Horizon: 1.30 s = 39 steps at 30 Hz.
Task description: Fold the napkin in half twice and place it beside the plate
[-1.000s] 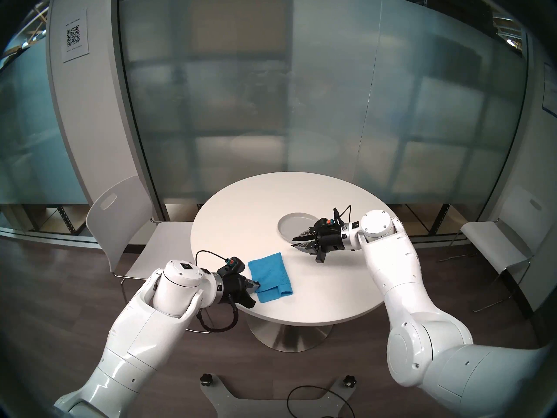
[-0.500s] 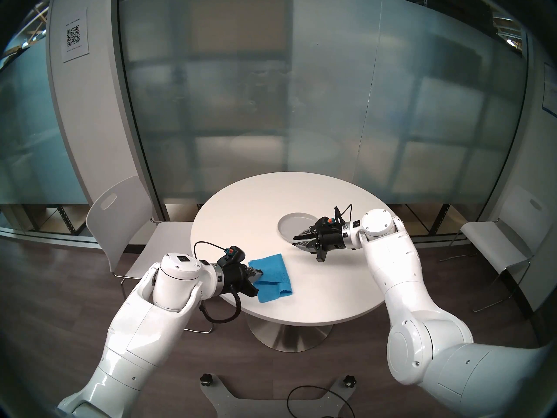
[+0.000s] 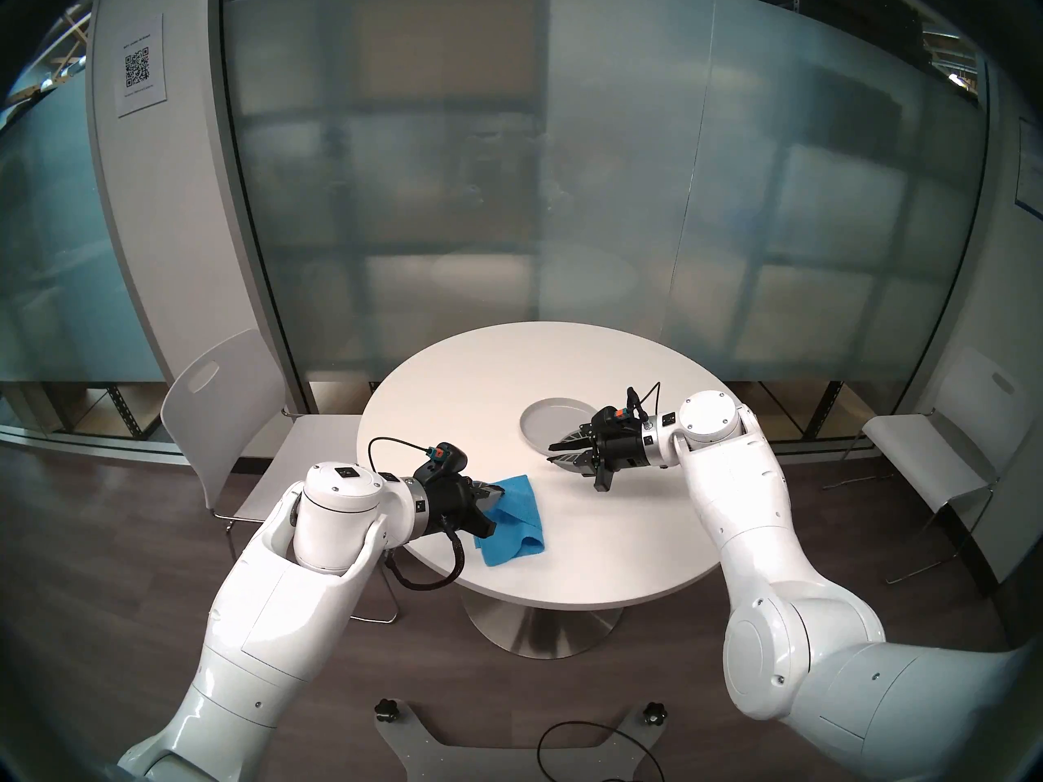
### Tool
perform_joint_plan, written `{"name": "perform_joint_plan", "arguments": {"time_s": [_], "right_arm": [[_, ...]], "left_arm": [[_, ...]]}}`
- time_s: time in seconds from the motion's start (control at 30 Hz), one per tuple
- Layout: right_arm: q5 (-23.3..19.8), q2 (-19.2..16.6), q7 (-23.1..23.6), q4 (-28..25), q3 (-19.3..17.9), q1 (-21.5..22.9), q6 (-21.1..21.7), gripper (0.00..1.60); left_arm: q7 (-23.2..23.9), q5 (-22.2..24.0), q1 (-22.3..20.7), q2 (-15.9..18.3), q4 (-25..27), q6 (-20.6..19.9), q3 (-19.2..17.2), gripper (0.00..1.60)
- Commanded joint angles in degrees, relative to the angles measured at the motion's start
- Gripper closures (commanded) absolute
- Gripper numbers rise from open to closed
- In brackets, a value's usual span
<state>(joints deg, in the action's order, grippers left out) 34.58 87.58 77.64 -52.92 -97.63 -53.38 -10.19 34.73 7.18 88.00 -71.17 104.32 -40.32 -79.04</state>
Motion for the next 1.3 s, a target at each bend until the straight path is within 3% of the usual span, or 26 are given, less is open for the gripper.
{"name": "perform_joint_plan", "arguments": {"time_s": [0.0, 0.47, 0.63, 0.67, 1.27], "right_arm": [[-0.1, 0.9, -0.6, 0.0, 0.3, 1.7, -0.2, 0.72], [-0.7, 2.2, 1.5, 0.8, 1.1, 1.8, -0.3, 0.78], [-0.7, 2.4, 3.9, -0.4, 1.7, 1.2, 0.4, 0.80], [0.3, 1.7, 6.5, -1.2, 2.8, 0.9, 1.3, 0.80], [1.0, 0.4, 7.4, -1.8, 4.3, 0.1, 1.6, 0.81]], "left_arm": [[0.3, 0.6, 0.3, 0.1, 2.6, -0.6, -0.8, 1.60], [0.3, 0.1, 1.3, -0.5, 0.9, -0.3, 0.2, 1.60], [0.0, -0.1, 1.2, -0.7, 0.1, -0.1, 0.4, 1.60], [-0.4, -0.3, 0.9, -0.5, -0.7, -0.1, 0.9, 1.60], [-0.9, -0.8, 0.5, -0.6, -3.4, 0.9, 1.6, 1.60]]}}
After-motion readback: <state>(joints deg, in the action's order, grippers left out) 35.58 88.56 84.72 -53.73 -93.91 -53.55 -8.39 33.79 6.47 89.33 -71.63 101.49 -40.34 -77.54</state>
